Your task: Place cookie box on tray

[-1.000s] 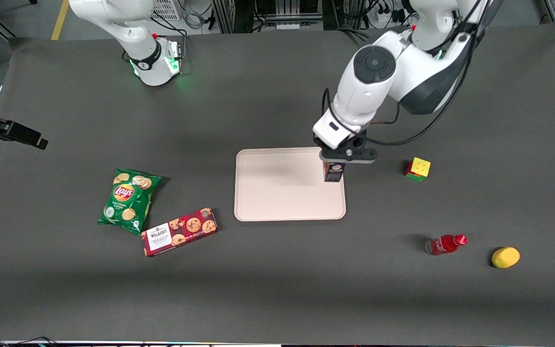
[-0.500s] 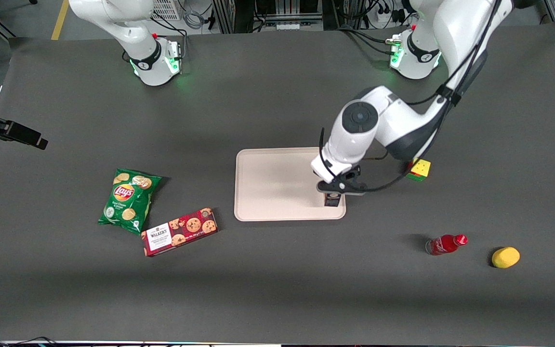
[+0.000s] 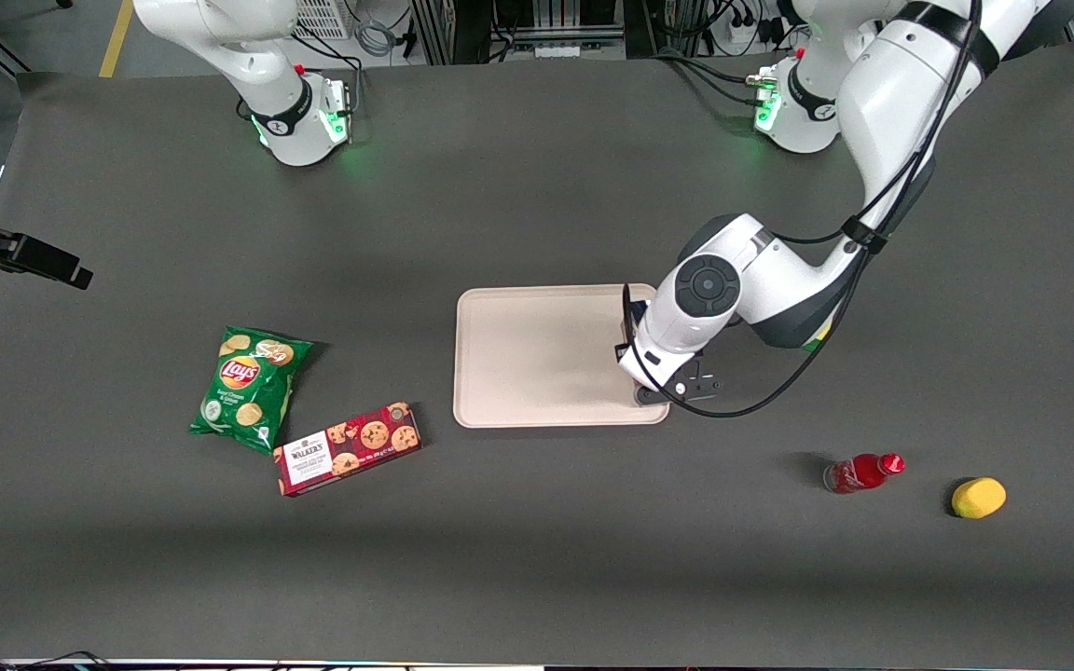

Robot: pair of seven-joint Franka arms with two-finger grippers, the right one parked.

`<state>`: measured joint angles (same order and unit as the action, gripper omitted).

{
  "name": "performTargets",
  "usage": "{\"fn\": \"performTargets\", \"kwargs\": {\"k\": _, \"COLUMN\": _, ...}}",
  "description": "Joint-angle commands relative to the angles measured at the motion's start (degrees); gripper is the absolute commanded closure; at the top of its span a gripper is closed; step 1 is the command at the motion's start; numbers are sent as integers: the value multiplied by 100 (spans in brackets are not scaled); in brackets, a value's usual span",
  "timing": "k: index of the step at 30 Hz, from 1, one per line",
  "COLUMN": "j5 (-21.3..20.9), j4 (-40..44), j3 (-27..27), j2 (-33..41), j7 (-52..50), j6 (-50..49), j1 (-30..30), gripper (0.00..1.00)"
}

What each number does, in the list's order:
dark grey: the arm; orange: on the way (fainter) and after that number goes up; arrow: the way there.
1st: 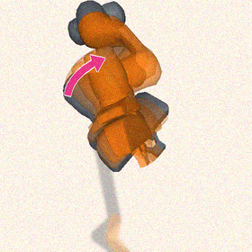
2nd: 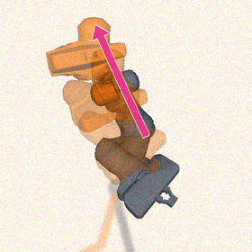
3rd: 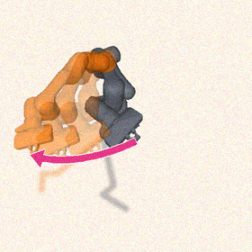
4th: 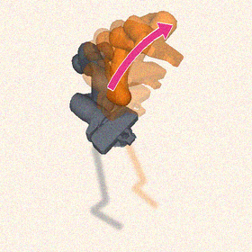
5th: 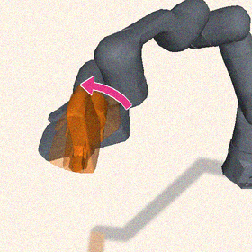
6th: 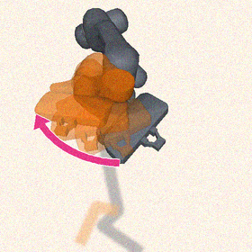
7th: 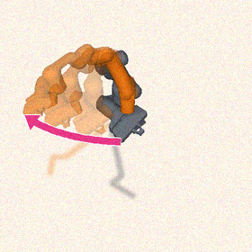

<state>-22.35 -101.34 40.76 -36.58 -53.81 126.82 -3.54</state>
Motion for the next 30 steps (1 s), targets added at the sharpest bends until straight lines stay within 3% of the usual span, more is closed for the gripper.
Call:
{"fn": "performTargets", "kwargs": {"k": 1, "j5": -129, "j4": 132, "j3": 28, "j2": -95, "j7": -227, "j6": -87, "j1": 143, "gripper": 96}}
{"fn": "performTargets", "kwargs": {"k": 9, "j5": -287, "j4": 123, "j3": 28, "j2": -209, "j7": -227, "j6": 18, "j1": 222, "gripper": 92}}
{"fn": "performTargets", "kwargs": {"k": 11, "j5": -296, "j4": 123, "j3": 28, "j2": -235, "j7": -227, "j6": 71, "j1": 222, "gripper": 74}}
{"fn": "performTargets", "kwargs": {"k": 13, "j5": -305, "j4": 114, "j3": 28, "j2": -262, "j7": -227, "j6": 97, "j1": 222, "gripper": 41}}
{"fn": "performTargets", "kwargs": {"k": 17, "j5": -375, "j4": 97, "j3": 28, "j2": -297, "j7": -227, "j6": 185, "j1": 222, "gripper": 4}}
{"fn": "performTargets", "kwargs": {"k": 18, "j5": -384, "j4": 97, "j3": 28, "j2": -306, "j7": -227, "j6": 203, "j1": 222, "gripper": 0}}
{"fn": "performTargets", "kwargs": {"k": 30, "j5": -384, "j4": 97, "j3": 28, "j2": -323, "j7": -227, "j6": 203, "j1": 214, "gripper": 0}}
